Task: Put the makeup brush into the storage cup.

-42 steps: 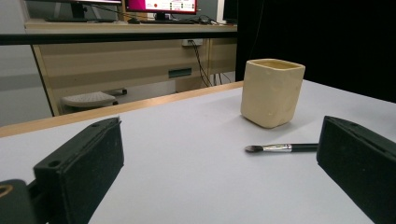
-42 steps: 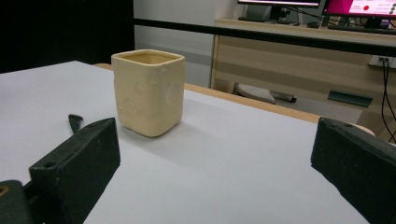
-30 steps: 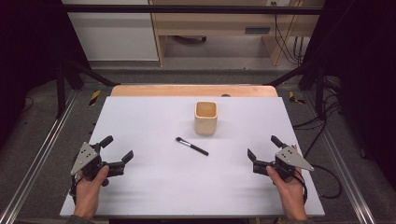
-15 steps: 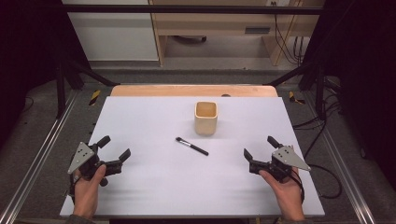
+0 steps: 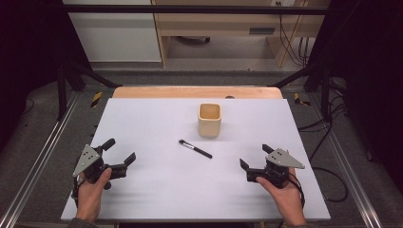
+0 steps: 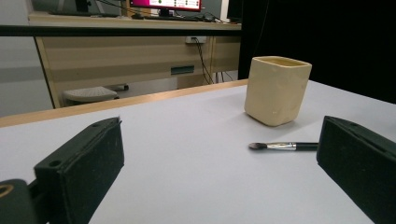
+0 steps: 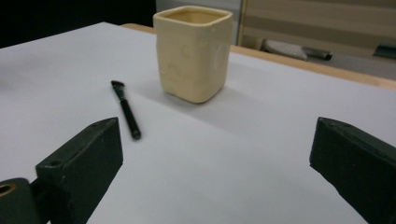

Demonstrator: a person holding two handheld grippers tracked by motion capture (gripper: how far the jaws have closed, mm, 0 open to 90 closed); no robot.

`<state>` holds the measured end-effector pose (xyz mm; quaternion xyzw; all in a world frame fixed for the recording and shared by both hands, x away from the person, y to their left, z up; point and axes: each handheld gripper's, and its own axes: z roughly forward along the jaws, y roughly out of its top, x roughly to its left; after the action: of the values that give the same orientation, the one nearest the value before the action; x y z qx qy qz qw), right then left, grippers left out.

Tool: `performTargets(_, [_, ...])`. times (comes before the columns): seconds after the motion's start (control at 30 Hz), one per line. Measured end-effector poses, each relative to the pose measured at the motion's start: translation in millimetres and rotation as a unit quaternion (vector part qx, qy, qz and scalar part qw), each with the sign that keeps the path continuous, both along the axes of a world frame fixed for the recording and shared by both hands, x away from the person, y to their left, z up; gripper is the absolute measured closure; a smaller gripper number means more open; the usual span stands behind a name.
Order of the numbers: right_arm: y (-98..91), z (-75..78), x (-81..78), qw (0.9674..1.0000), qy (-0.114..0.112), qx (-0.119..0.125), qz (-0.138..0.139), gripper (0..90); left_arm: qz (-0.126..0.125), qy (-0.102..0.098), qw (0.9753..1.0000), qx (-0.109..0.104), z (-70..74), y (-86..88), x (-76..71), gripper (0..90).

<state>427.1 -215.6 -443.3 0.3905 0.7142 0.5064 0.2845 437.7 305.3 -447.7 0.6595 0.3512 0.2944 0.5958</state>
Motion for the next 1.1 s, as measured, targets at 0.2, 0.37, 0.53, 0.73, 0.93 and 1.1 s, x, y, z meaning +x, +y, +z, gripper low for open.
performTargets(0.2, [12.0, 0.7, 0.3, 0.9997, 0.010, -0.016, 0.012, 3.0, -0.004, 0.003, 0.9999, 0.010, -1.4, -2.9, -0.2, 0.4])
performTargets(0.37, [20.9, -1.5, 1.3, 0.9990, 0.032, -0.031, 0.010, 4.0, -0.007, 0.005, 0.9999, 0.011, -2.4, -4.9, -0.7, 0.4])
performTargets(0.53, [26.4, 1.5, 3.1, 0.9982, 0.043, -0.040, 0.011, 4.5, -0.009, 0.007, 0.9996, 0.026, -5.0, -7.3, -0.4, 0.4])
performTargets(0.73, [37.0, 12.2, 10.6, 0.9957, 0.057, -0.069, 0.024, 5.5, -0.009, 0.007, 0.9995, 0.030, -5.0, -8.5, -0.3, 0.4])
performTargets(0.93, [46.7, 24.3, 23.9, 0.9914, 0.085, -0.091, 0.040, 5.2, -0.009, 0.006, 0.9995, 0.029, -4.5, -8.9, -0.2, 0.4])
performTargets(1.1, [55.8, 33.1, 37.7, 0.9843, 0.112, -0.123, 0.059, 5.0, -0.009, 0.007, 0.9995, 0.028, -4.9, -8.3, -0.7, 0.4])
